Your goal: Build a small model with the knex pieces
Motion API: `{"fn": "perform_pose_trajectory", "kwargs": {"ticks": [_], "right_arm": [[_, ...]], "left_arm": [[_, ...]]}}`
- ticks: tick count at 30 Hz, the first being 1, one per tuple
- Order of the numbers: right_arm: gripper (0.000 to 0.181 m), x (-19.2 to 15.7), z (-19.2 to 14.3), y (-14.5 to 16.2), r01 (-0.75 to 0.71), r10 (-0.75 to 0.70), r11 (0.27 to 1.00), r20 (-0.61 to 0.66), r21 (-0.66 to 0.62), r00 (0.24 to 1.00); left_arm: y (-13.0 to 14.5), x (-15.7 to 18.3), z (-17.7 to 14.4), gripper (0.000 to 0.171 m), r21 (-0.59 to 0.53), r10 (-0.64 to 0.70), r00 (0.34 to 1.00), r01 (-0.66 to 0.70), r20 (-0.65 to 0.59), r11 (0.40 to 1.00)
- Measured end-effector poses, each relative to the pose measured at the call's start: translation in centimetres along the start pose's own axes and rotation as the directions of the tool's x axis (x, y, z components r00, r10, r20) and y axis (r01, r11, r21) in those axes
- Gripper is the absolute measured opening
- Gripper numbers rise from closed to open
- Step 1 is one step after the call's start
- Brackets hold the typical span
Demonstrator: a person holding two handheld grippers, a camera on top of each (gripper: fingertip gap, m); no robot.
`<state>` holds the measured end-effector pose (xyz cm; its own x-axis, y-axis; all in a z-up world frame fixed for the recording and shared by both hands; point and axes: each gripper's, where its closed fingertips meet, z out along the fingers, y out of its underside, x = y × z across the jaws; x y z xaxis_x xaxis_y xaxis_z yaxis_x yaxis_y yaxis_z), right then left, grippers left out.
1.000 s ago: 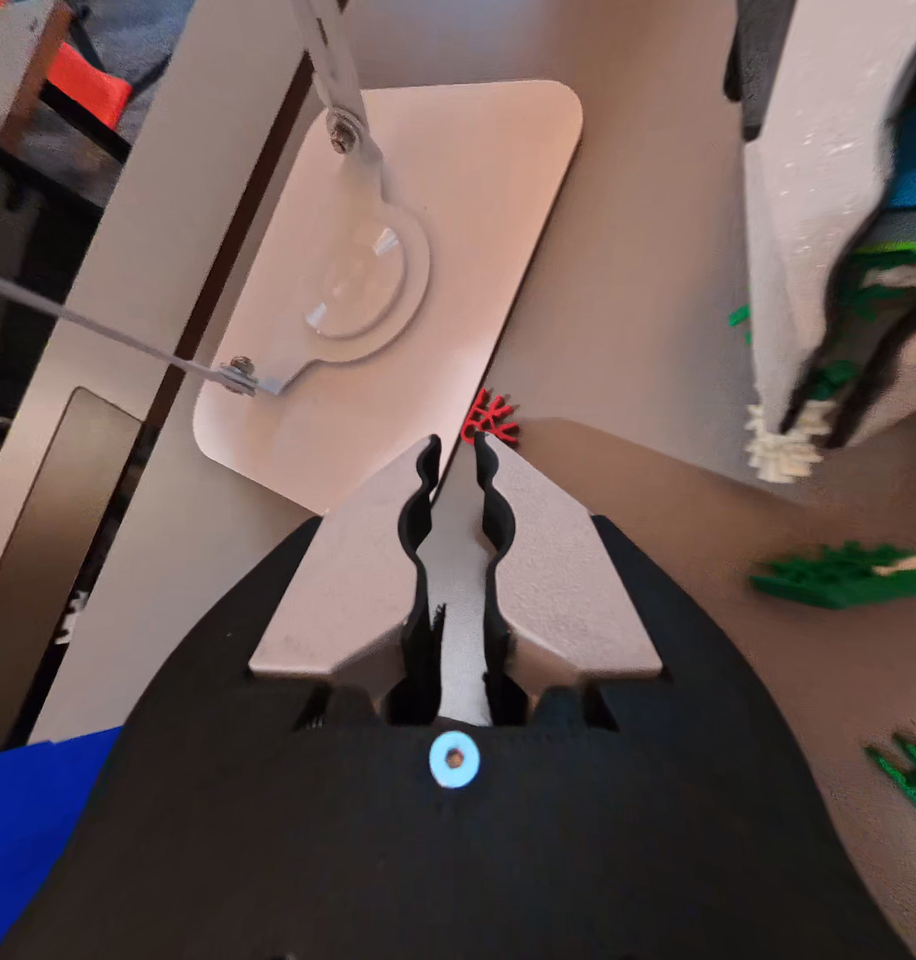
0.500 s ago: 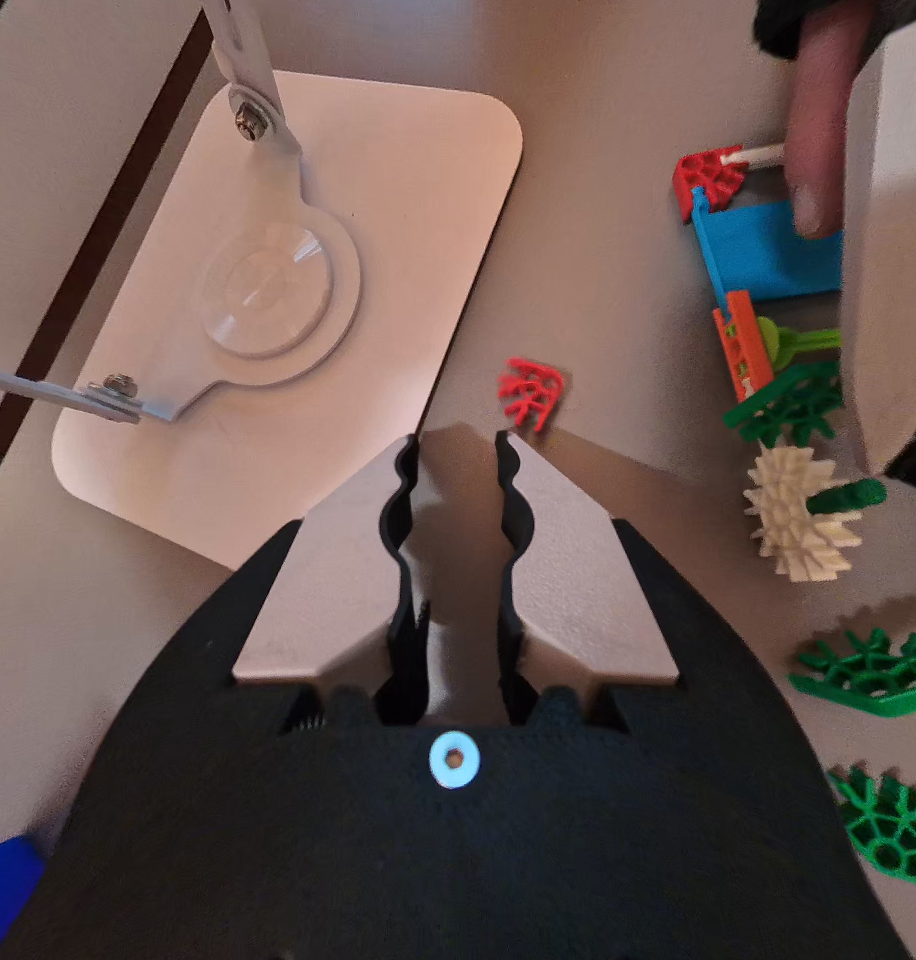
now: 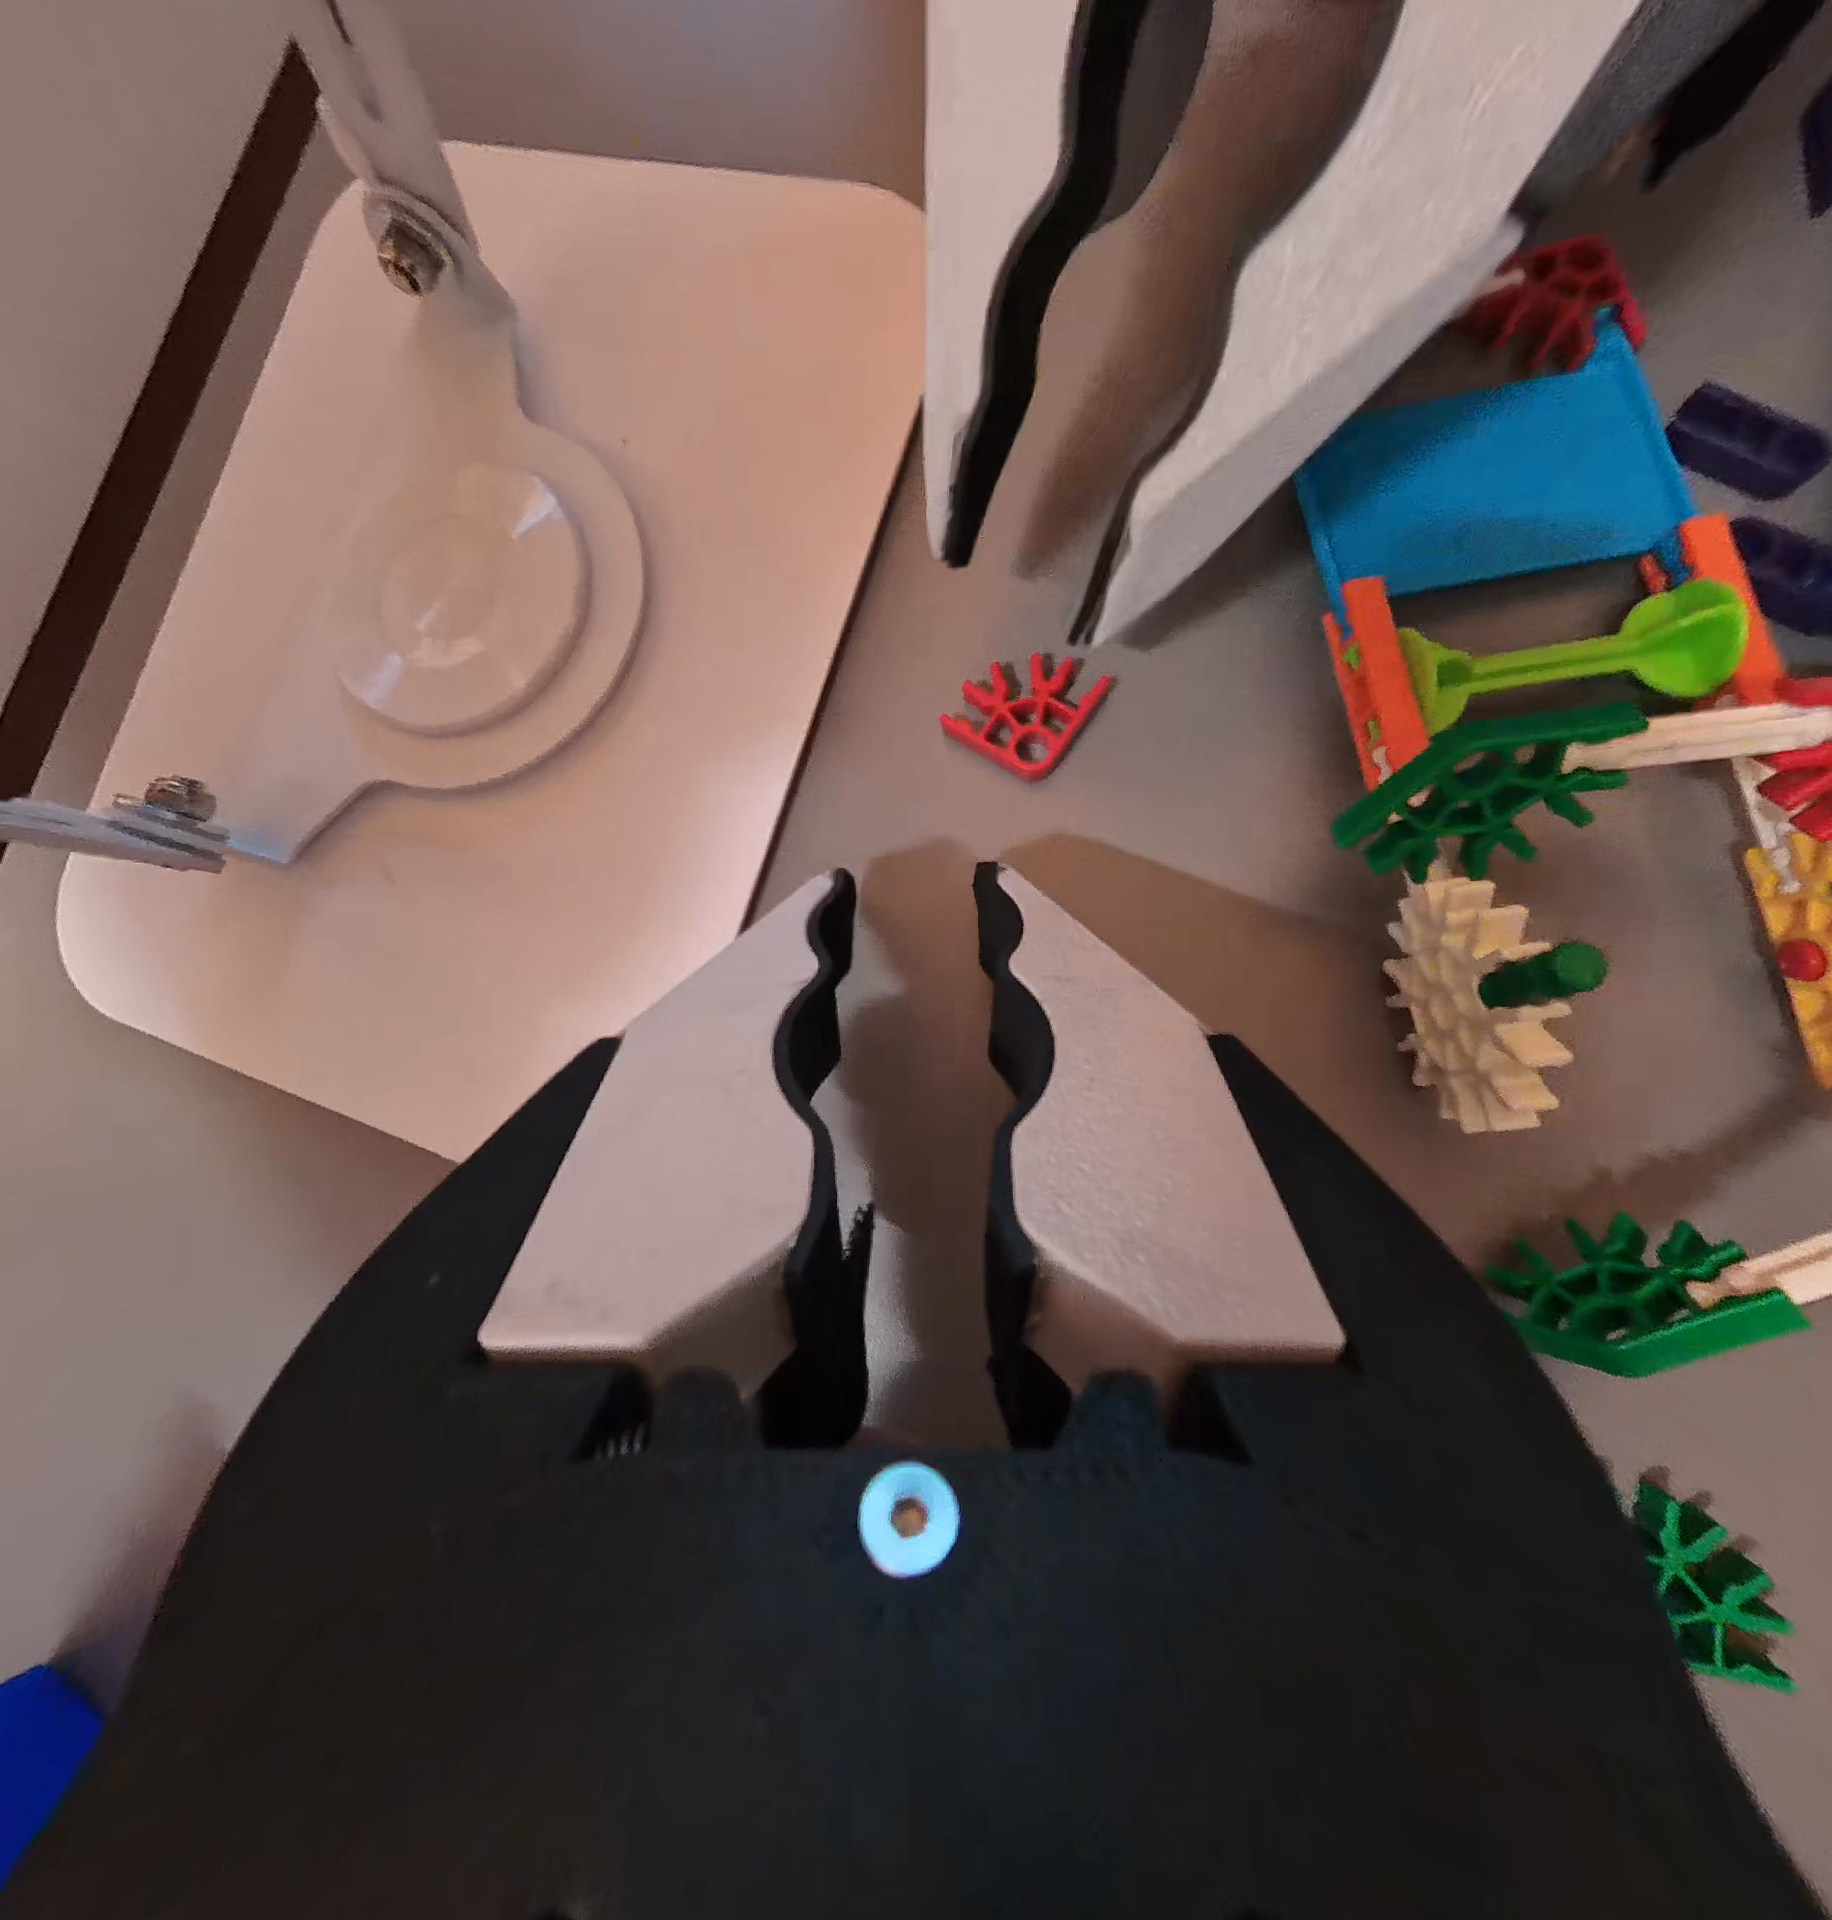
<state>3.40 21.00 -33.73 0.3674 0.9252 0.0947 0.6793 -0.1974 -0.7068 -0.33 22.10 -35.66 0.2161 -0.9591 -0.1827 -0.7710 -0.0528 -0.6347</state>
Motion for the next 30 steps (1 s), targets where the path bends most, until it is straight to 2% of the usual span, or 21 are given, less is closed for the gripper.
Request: {"fn": "perform_pose_trajectory", "kwargs": {"ticks": [2, 6, 8, 12, 20, 26, 30], "right_arm": [[0.029, -0.2, 1.1, 1.0, 0.013, -0.015, 0.996, -0.014, -0.091, 1.000], [0.032, -1.4, 2.1, 0.7, 0.020, -0.019, 0.991, 0.008, -0.134, 1.000], [0.006, -1.5, 2.3, 0.7, 0.039, -0.040, 0.990, 0.001, -0.139, 0.999], [0.004, -1.6, 2.3, 0.6, 0.050, -0.050, 0.991, 0.000, -0.126, 0.999], [0.004, -1.3, 1.2, -0.7, 0.108, -0.109, 0.992, -0.024, -0.060, 0.994], [0.004, -1.7, -0.4, -2.5, 0.071, -0.071, 0.996, 0.013, 0.046, 0.997], [0.004, -2.6, -1.2, -3.3, 0.090, -0.095, 0.991, 0.042, 0.098, 0.995]], "left_arm": [[0.2, 0.1, 0.2, 0.021, -0.023, -0.001, 1.000, 0.001, 0.007, 1.000], [0.2, 0.3, 0.1, 0.022, -0.024, 0.007, 1.000, -0.006, 0.008, 1.000], [0.2, 0.5, 0.1, 0.022, -0.020, 0.006, 1.000, -0.006, -0.001, 1.000], [0.1, 0.5, 0.1, 0.022, -0.012, 0.017, 1.000, -0.017, 0.005, 1.000], [-0.6, 0.7, -0.7, 0.022, 0.043, 0.090, 0.996, -0.090, 0.018, 0.995], [-3.7, 1.2, -2.4, 0.019, 0.215, 0.138, 0.990, -0.143, 0.037, 0.966], [-4.7, 2.2, -3.6, 0.013, 0.270, 0.206, 0.978, -0.208, 0.037, 0.940]]}}
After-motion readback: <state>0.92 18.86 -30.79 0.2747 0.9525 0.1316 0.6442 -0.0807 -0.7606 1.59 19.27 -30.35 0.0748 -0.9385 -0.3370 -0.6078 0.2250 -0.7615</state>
